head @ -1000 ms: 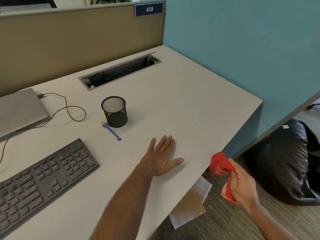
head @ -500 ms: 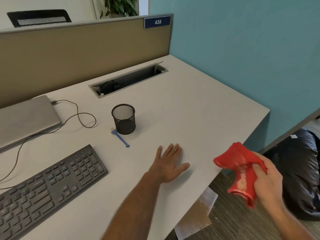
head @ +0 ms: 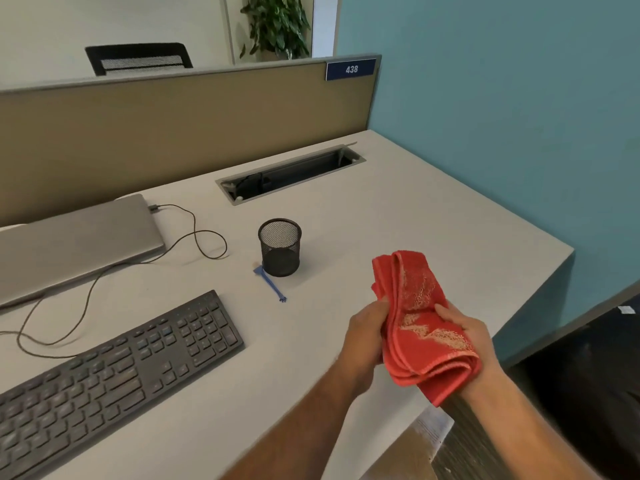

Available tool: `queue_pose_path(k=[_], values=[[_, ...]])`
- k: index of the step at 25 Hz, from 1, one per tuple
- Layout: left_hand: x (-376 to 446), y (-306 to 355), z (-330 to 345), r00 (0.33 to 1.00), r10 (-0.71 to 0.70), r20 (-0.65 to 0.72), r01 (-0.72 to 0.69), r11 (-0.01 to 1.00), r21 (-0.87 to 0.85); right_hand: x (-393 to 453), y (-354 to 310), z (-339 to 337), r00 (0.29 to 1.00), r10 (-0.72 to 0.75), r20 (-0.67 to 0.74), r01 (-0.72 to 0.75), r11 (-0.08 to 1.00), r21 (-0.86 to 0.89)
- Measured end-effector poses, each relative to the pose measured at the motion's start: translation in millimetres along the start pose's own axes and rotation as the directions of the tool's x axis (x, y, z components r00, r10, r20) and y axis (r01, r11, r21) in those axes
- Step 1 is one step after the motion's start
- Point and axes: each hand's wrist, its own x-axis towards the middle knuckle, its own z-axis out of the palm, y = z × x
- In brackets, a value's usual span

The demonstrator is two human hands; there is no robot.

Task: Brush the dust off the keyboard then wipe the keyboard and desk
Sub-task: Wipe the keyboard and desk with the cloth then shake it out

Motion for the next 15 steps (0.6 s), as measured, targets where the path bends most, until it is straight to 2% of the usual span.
queue_pose_path(k=[3,5,7,8,10,12,15], values=[[-6.0,6.5,-9.2,0.983,0.074,-0.17,-0.09,0.991,-0.094,9.0,7.2,16.4,0.982,-0.179,-0.052,0.151,0.926,-0.346],[-9.1,13.0,-16.6,0.965,0.108,-0.241,-0.138,0.984,-0.11,12.9,11.6,25.3,0.945,-0.325,-0.043,0.243,0.781,-0.576],[-12.0,19.7,-23.6,0.945,0.141,-0.296,-0.175,0.981,-0.09,17.8,16.6,33.0,0.905,-0.425,0.03,0.304,0.596,-0.743],[-13.4,23.5,-26.7,0.937,0.15,-0.317,-0.184,0.98,-0.079,20.8,18.4,37.7,0.89,-0.451,0.065,0.328,0.535,-0.779],[-17.2,31.2,-30.4,0.936,0.118,-0.333,-0.161,0.981,-0.105,27.2,18.5,47.5,0.866,-0.486,0.116,0.379,0.488,-0.786],[-18.3,36.8,-36.4,0.939,0.093,-0.331,-0.15,0.977,-0.151,33.5,15.8,59.0,0.864,-0.474,0.168,0.414,0.481,-0.773],[-17.1,46.5,-47.7,0.953,0.142,-0.269,-0.187,0.971,-0.15,47.1,14.6,75.5,0.888,-0.389,0.244,0.428,0.506,-0.749]])
